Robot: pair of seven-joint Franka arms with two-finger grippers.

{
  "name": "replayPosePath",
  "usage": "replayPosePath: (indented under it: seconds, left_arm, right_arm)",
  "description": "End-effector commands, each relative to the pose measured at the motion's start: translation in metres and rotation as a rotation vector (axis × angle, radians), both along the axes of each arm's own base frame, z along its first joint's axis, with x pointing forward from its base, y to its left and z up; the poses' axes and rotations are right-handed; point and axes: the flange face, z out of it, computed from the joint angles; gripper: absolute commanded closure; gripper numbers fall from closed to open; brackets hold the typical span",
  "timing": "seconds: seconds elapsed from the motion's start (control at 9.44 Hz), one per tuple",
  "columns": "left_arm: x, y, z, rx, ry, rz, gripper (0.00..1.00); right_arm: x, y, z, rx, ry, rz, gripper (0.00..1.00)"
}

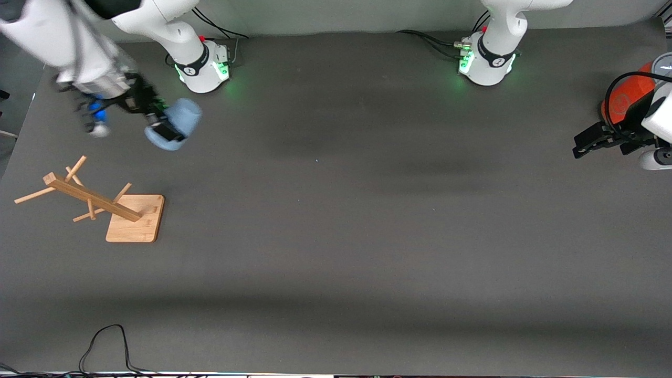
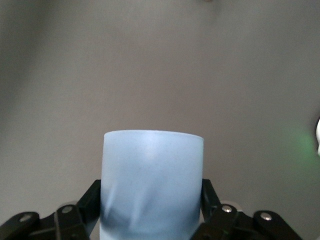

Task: Rotate and upright cup with both arms
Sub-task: 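Carry the blue cup with the right gripper to the table middle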

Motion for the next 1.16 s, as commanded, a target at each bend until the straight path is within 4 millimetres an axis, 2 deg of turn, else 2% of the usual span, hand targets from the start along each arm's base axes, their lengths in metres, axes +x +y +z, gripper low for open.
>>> replayPosePath:
  seconds: [0.0,0.21,0.42,0.64,0.85,0.95,1.06]
  left_arm:
    - [-0.001,-0.006,0.008,-0.006,0.007,-0.031,0.0]
    - [-0.002,-0.005,0.009,-0.011,0.01,-0.027,0.0]
    - [-0.001,-0.008,0.006,-0.015,0.01,-0.026,0.0]
    - [0.004,-0.006,-0.001,-0.013,0.015,-0.023,0.0]
    - [0.005,-0.002,0.0,-0.014,0.009,-0.015,0.0]
    - [0.005,0.001,0.001,-0.017,0.006,-0.012,0.0]
    - [0.005,0.011,0.003,-0.017,-0.001,0.005,0.0]
  right_arm:
    - [0.013,0.108,-0.014,-0.06,0.013,-0.125,0.51]
    - [0.014,0.199,-0.046,-0.114,0.008,-0.218,0.52]
    - [0.009,0.279,-0.085,-0.161,-0.012,-0.326,0.52]
    - [-0.003,0.353,-0.141,-0.206,-0.038,-0.454,0.52]
    - [-0.019,0.402,-0.203,-0.253,-0.061,-0.541,0.52]
    - [-0.022,0.413,-0.234,-0.28,-0.066,-0.591,0.52]
    - [-0.036,0.427,-0.261,-0.305,-0.074,-0.615,0.52]
